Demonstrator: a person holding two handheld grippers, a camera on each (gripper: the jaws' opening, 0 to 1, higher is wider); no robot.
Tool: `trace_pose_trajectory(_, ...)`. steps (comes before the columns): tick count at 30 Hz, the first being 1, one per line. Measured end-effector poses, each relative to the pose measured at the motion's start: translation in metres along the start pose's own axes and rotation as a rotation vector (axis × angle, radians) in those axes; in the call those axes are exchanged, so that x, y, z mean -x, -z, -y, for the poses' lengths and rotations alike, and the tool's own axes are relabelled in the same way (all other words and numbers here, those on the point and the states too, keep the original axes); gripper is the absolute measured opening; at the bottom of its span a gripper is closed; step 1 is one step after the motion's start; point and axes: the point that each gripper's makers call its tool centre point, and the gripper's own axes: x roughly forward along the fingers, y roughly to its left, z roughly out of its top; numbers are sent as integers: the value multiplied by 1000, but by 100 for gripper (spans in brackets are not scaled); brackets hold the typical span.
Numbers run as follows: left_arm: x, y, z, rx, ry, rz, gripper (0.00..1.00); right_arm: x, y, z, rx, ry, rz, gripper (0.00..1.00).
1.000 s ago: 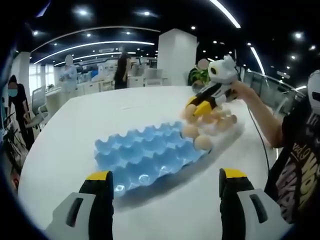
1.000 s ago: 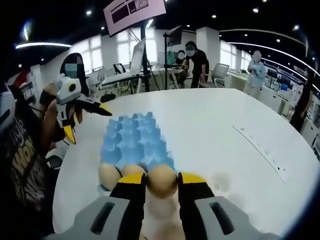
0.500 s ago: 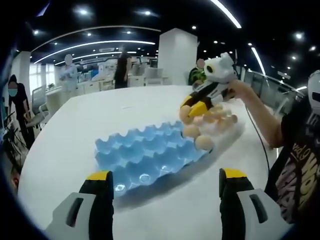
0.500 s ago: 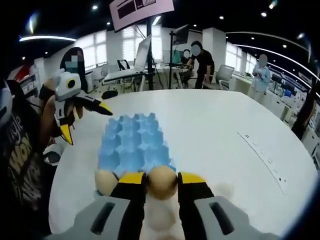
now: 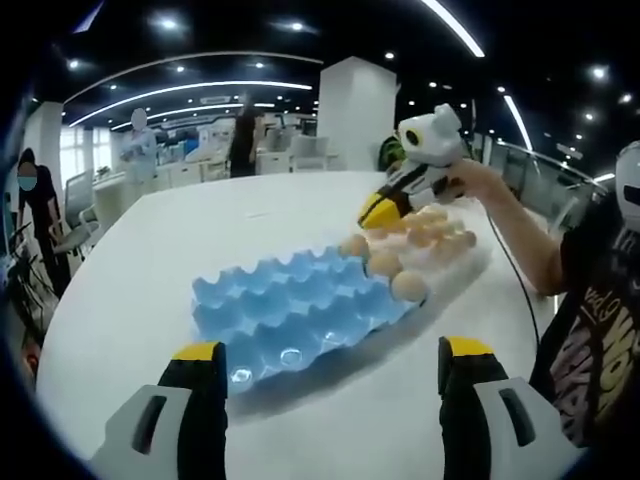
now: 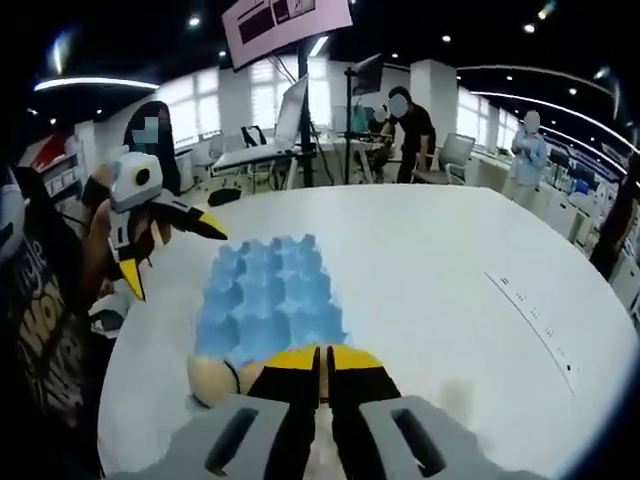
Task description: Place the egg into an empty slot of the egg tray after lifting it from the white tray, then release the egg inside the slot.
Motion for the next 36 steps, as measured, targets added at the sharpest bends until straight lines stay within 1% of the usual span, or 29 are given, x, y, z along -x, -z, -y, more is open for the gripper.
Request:
trace_pose_trajectory(1, 1, 0, 0, -1, -3, 0, 89, -6, 0, -7, -36, -36, 12, 4)
trace_pose_trajectory(2, 2, -1, 0, -13, -2, -1, 89, -7, 1, -9, -57, -57, 20, 4)
trace_pose_trajectory(3, 3, -3, 1, -16, 1, 0, 89, -7, 1, -4, -57, -40, 38, 4)
trace_pose_trajectory(4, 4, -4, 0, -12, -2, 2, 89, -5, 0, -4, -60, -43, 43, 4)
trace_pose_trajectory(7, 5, -5, -2, -19, -7, 6, 89, -5, 0, -1, -71, -36, 45, 5)
trace_pose_trajectory(10, 4, -4, -5, -5, -17, 6, 89, -5, 0, 0, -73, -34, 48, 5)
trace_pose_trajectory(20, 2, -6, -4, -10, -8, 10, 89, -4, -1, 1, -63, -32, 41, 7)
trace_pose_trajectory(24, 2, -6, -4, -13, -7, 6, 89, -3, -1, 1, -57, -30, 38, 9)
trace_pose_trajectory(27, 2, -5, -4, -11, -6, 4, 89, 1, -2, 3, -59, -22, 44, 14)
trace_pose_trajectory(28, 2, -5, -4, -13, -5, 4, 89, 2, -2, 4, -57, -14, 45, 16)
trace_pose_trajectory(30, 2, -5, -3, -13, -3, 4, 89, 5, -2, 7, -54, -2, 49, 16)
trace_pose_trajectory(33, 2, -5, -3, -16, -1, 2, 89, 7, 0, 10, -58, 4, 48, 20)
trace_pose_trajectory(36, 1, -5, -2, -17, 4, 1, 89, 10, 3, 16, -57, 24, 43, 21)
